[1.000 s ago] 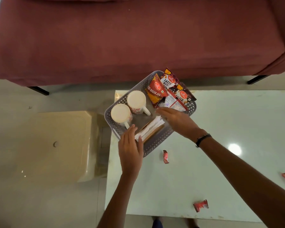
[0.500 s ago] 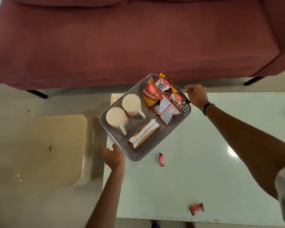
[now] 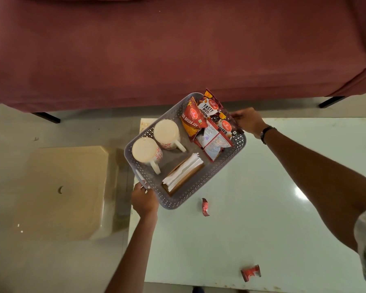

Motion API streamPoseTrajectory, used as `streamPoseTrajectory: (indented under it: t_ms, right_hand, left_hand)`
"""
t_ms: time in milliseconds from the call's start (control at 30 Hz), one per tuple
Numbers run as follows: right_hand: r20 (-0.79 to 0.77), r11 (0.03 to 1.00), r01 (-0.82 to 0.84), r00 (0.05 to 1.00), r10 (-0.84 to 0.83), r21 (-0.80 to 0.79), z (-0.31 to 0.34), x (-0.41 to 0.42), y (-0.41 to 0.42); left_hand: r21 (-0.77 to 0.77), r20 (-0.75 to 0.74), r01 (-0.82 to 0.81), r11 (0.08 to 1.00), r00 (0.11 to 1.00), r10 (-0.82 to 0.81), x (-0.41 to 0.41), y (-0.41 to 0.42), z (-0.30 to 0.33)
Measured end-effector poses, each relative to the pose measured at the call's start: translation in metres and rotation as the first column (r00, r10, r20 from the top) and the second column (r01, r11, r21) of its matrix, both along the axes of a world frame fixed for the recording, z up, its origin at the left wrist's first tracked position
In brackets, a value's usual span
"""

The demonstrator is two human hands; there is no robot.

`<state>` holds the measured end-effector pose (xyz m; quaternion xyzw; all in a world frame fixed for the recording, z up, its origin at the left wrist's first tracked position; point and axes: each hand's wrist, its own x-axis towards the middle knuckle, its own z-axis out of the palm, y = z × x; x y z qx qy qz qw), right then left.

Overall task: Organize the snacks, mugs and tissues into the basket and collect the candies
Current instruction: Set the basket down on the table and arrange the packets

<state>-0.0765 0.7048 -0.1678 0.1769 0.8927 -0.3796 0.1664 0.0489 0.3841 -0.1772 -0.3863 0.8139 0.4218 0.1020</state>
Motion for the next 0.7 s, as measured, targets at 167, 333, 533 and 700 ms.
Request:
streamPoseTrajectory:
  t_ms: [167,333,533,700]
  right_hand:
    - [-0.022,0.998,-0.029,0.999,0.031,0.057,-0.003,0.003,-0.001]
    - [-0.07,0.998,-0.03,0.997,0.034,0.055,-0.001,0.024,0.011]
    - [-0.103,0.996,0.067,0.993,-0.06,0.064,0.012,0.074,0.06]
    - [-0.141,0.981,0.184,0.975,-0.173,0.069,0.023,0.135,0.122]
  left_hand:
    - [-0.104,-0.027,0.075,0.992,0.997,-0.078,-0.002,0.001,-0.003]
    - [-0.159,0.005,0.158,0.975,0.987,-0.159,-0.006,0.002,0.0]
    - [-0.187,-0.046,0.191,0.964,0.978,-0.203,-0.006,0.044,0.013]
    - [-0.149,-0.064,0.262,0.954,0.96,-0.273,0.006,0.101,0.023]
